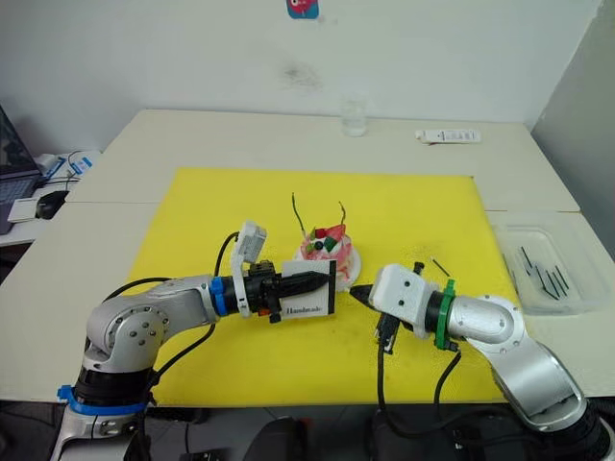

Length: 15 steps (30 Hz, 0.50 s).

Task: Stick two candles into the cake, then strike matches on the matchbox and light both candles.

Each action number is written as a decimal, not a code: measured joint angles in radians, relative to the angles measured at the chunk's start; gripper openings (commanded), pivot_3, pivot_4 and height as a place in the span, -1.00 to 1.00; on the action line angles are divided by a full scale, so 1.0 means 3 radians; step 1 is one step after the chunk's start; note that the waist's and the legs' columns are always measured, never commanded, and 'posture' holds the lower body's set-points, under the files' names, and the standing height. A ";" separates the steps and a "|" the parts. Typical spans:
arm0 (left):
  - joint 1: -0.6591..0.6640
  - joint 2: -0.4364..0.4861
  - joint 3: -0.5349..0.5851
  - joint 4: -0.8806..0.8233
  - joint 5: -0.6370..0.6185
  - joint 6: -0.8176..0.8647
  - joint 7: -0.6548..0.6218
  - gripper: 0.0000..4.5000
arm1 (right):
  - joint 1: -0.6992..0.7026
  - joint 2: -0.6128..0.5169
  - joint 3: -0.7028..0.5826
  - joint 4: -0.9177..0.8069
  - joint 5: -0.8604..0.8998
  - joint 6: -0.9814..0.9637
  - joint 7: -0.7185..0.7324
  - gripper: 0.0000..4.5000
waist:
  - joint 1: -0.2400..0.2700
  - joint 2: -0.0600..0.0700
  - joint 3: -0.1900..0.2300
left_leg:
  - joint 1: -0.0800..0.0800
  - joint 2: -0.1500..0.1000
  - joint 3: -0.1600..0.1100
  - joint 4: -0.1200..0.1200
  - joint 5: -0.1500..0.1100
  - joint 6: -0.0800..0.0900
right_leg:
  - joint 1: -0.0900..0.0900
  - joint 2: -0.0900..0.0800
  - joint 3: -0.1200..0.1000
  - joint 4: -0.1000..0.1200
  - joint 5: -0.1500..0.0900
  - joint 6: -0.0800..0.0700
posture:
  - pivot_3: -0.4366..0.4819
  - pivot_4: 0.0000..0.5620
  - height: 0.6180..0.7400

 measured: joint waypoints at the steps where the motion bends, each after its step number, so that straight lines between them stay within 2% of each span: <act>1: -0.0019 -0.0011 0.0008 0.0023 -0.0026 0.0024 0.0019 -1.00 | -0.0058 -0.0007 0.0063 0.0006 -0.0024 0.0000 0.0022 -0.99 | -0.0001 0.0000 0.0000 | 0.0000 0.0000 0.0000 0.0000 0.0000 0.0000 | 0.0000 0.0000 0.0000 0.0000 0.0000 0.0000 | -0.05 -0.47 1.00; 8: -0.0023 0.0002 0.0008 0.0029 -0.0066 0.0129 0.0044 -1.00 | -0.0228 0.0086 0.0302 0.0163 -0.0280 -0.0005 -0.0029 -0.99 | -0.0002 0.0000 0.0000 | 0.0000 0.0001 -0.0001 0.0001 0.0000 0.0000 | -0.0001 -0.0001 0.0000 0.0003 0.0000 0.0000 | -0.05 -0.47 1.00; 15: -0.0020 0.0027 0.0009 0.0029 -0.0062 0.0132 0.0048 -1.00 | -0.0255 0.0133 0.0316 0.0249 -0.0393 -0.0040 -0.0050 -0.99 | 0.0002 0.0000 0.0000 | 0.0000 0.0000 0.0001 0.0001 0.0000 0.0000 | -0.0001 -0.0002 0.0001 0.0002 0.0000 0.0000 | -0.05 -0.47 1.00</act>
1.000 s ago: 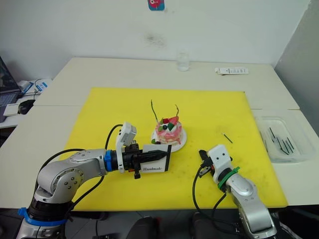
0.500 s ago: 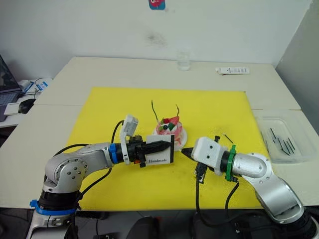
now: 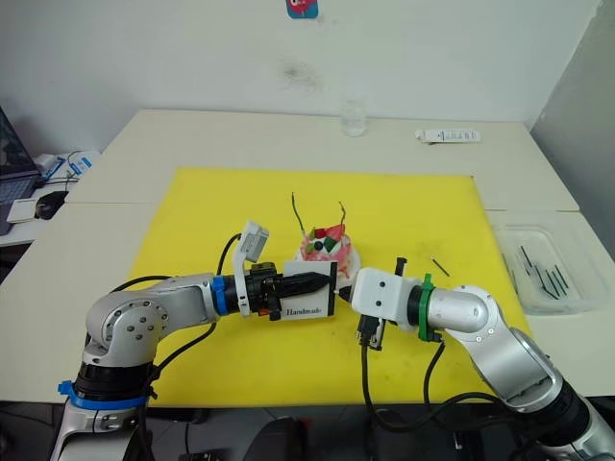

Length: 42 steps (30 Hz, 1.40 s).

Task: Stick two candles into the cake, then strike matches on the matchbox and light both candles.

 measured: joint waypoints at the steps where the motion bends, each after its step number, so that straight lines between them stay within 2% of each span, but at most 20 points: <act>1: 0.0000 0.0000 0.0000 0.0000 0.0000 0.0000 0.0004 -1.00 | -0.0007 0.0004 0.0008 0.0010 -0.0011 -0.0006 0.0000 -0.99 | 0.0000 0.0000 0.0000 | 0.0000 0.0000 0.0000 0.0000 0.0000 0.0000 | 0.0000 -0.0001 0.0000 0.0000 0.0000 0.0000 | -0.05 -0.47 1.00; 12: 0.0009 -0.0051 0.0112 -0.0007 -0.0074 0.0082 0.0132 -1.00 | -0.0133 0.0099 0.0110 0.0123 -0.0187 -0.0042 0.0022 -0.99 | -0.0001 0.0000 0.0000 | 0.0000 0.0000 0.0000 0.0000 0.0000 0.0000 | 0.0000 -0.0002 0.0000 0.0000 0.0000 0.0000 | -0.05 -0.47 1.00; 14: 0.0001 -0.0098 0.0123 0.0012 -0.0107 0.0121 0.0182 -1.00 | -0.0141 0.0022 0.0169 0.0150 -0.0246 -0.0112 0.0119 -0.99 | 0.0000 0.0000 0.0000 | 0.0000 -0.0001 -0.0001 0.0000 0.0000 0.0000 | 0.0000 -0.0003 -0.0001 0.0000 0.0000 0.0000 | -0.05 -0.47 1.00; 16: -0.0107 -0.0128 0.0132 0.0038 -0.0153 0.0118 0.0172 -1.00 | -0.0052 -0.0214 0.0253 0.0153 -0.0219 -0.0193 0.0380 -0.99 | 0.0016 -0.0004 0.0002 | -0.0003 -0.0002 -0.0004 0.0001 0.0000 0.0000 | 0.0000 -0.0003 -0.0006 -0.0001 0.0000 0.0000 | -0.05 -0.47 1.00; 19: -0.0326 0.0109 0.0206 0.0086 -0.0111 -0.0003 0.0051 -1.00 | 0.0019 -0.0454 0.0166 0.0049 0.0026 -0.0186 0.0706 -0.99 | 0.0014 -0.0003 0.0003 | -0.0004 -0.0003 -0.0003 0.0002 0.0000 0.0000 | -0.0002 -0.0002 -0.0004 0.0000 0.0000 0.0000 | -0.05 -0.47 1.00; 22: -0.0378 0.0345 0.0295 0.0147 -0.0043 -0.0101 -0.0077 -1.00 | -0.0110 -0.0553 -0.0141 -0.0118 0.0314 -0.0040 0.0865 -0.99 | -0.0028 -0.0002 0.0003 | 0.0003 0.0001 0.0003 0.0001 0.0000 0.0000 | 0.0000 -0.0003 0.0004 0.0000 0.0001 0.0000 | -0.05 -0.47 1.00; 25: -0.0241 0.0450 0.0312 0.0094 -0.0038 -0.0145 -0.0168 -1.00 | -0.0334 -0.0449 -0.0368 -0.0130 0.0497 0.0160 0.0816 -0.99 | -0.0019 -0.0002 0.0003 | 0.0004 0.0003 -0.0003 -0.0002 0.0000 0.0000 | 0.0001 -0.0003 -0.0003 0.0001 0.0000 -0.0001 | -0.05 -0.47 1.00; 31: 0.0096 0.0460 0.0247 -0.0081 -0.0003 -0.0160 -0.0211 -1.00 | -0.0422 -0.0256 -0.0397 -0.0073 0.0545 0.0362 0.0586 -0.99 | 0.0004 -0.0002 0.0004 | -0.0003 0.0002 -0.0002 -0.0002 0.0000 0.0000 | -0.0003 -0.0011 -0.0002 -0.0001 -0.0001 -0.0002 | -0.05 -0.47 1.00; 42: 0.0096 0.0235 0.0108 -0.0156 0.0008 -0.0204 -0.0136 -1.00 | -0.0542 -0.0122 -0.0230 -0.0060 0.0473 0.0413 0.0377 -0.99 | 0.0002 -0.0002 0.0004 | -0.0003 0.0002 -0.0001 0.0002 0.0000 0.0000 | -0.0002 -0.0010 -0.0002 -0.0001 0.0002 0.0002 | -0.05 -0.47 1.00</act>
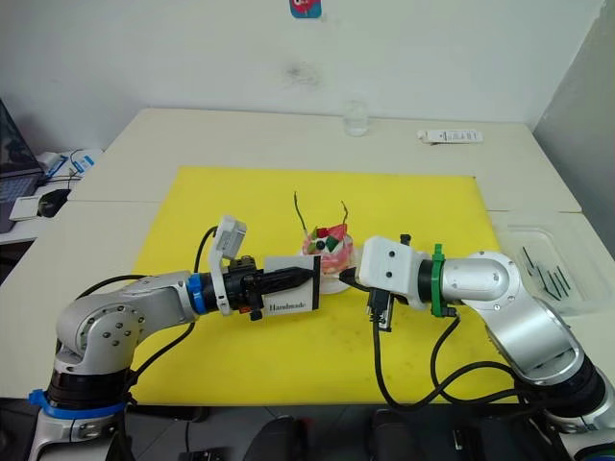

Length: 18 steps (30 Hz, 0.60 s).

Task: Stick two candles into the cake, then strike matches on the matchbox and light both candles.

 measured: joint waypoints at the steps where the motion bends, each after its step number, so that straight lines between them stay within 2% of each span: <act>1: -0.0017 0.0000 0.0000 0.0005 0.0001 -0.0003 0.0000 -1.00 | -0.0011 0.0007 0.0029 0.0012 -0.0009 -0.0001 -0.0005 -0.99 | 0.0000 0.0000 0.0000 | 0.0000 0.0000 0.0000 0.0000 0.0000 0.0000 | 0.0000 0.0000 0.0000 0.0000 0.0000 0.0000 | -0.05 -0.47 1.00; 18: -0.0086 -0.0030 -0.0003 0.0055 -0.0006 -0.0010 0.0020 -1.00 | -0.0123 0.0120 0.0308 0.0222 -0.0332 -0.0167 -0.0049 -0.99 | -0.0001 0.0000 0.0000 | 0.0000 0.0000 0.0000 -0.0001 0.0000 0.0000 | 0.0000 0.0000 0.0000 -0.0001 0.0000 0.0000 | -0.05 -0.47 1.00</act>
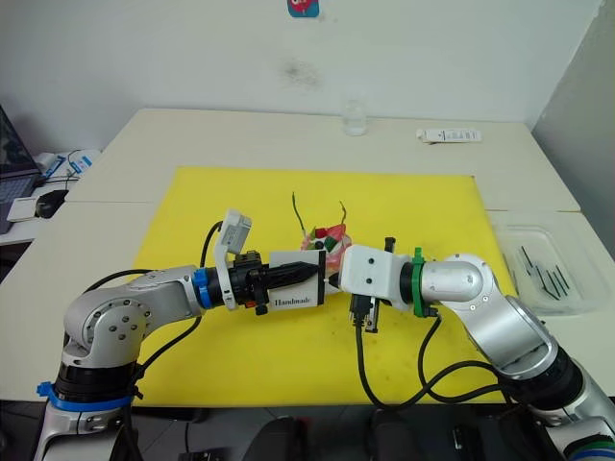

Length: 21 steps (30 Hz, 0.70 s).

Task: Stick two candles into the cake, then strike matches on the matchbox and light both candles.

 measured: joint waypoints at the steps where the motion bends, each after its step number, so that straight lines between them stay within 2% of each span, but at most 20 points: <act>1: 0.0000 -0.0001 0.0000 0.0000 -0.0002 0.0001 0.0001 -1.00 | -0.0002 0.0011 0.0009 0.0012 -0.0008 -0.0016 0.0000 -0.99 | 0.0000 0.0000 0.0000 | 0.0000 0.0000 0.0000 0.0000 0.0000 0.0000 | 0.0000 0.0000 0.0000 0.0000 0.0000 0.0000 | -0.05 -0.47 1.00; 12: -0.0002 -0.0033 0.0010 0.0000 -0.0007 0.0062 0.0072 -1.00 | -0.0019 0.0073 0.0100 0.0198 -0.0151 -0.0226 0.0011 -0.99 | 0.0000 0.0000 0.0000 | 0.0000 0.0000 0.0000 0.0000 0.0000 0.0000 | 0.0000 0.0000 0.0000 0.0000 0.0000 0.0000 | -0.05 -0.47 1.00; 15: -0.0016 -0.0129 0.0072 0.0043 -0.0074 0.0095 0.0139 -1.00 | -0.0054 0.0080 0.0168 0.0293 -0.0191 -0.0332 0.0112 -0.99 | 0.0000 0.0000 0.0000 | 0.0000 0.0000 0.0000 0.0000 0.0000 0.0000 | 0.0000 0.0000 0.0000 0.0000 0.0000 0.0000 | -0.05 -0.47 1.00; 18: -0.0287 -0.0198 0.0125 0.0134 -0.0143 0.0056 0.0136 -1.00 | -0.0012 0.0027 0.0378 0.0288 -0.0157 -0.0419 0.0381 -0.99 | 0.0011 -0.0001 0.0001 | -0.0003 -0.0002 -0.0006 0.0001 0.0000 0.0000 | 0.0000 0.0006 -0.0006 0.0000 0.0000 0.0000 | -0.05 -0.47 1.00; 21: -0.0616 0.0039 0.0259 0.0363 -0.0073 -0.0083 0.0063 -1.00 | 0.0167 -0.0244 0.0329 0.0033 -0.0004 -0.0414 0.0601 -0.99 | 0.0023 -0.0001 0.0002 | -0.0005 -0.0003 -0.0003 0.0001 0.0000 0.0000 | -0.0001 0.0009 -0.0004 -0.0002 0.0000 0.0000 | -0.05 -0.47 1.00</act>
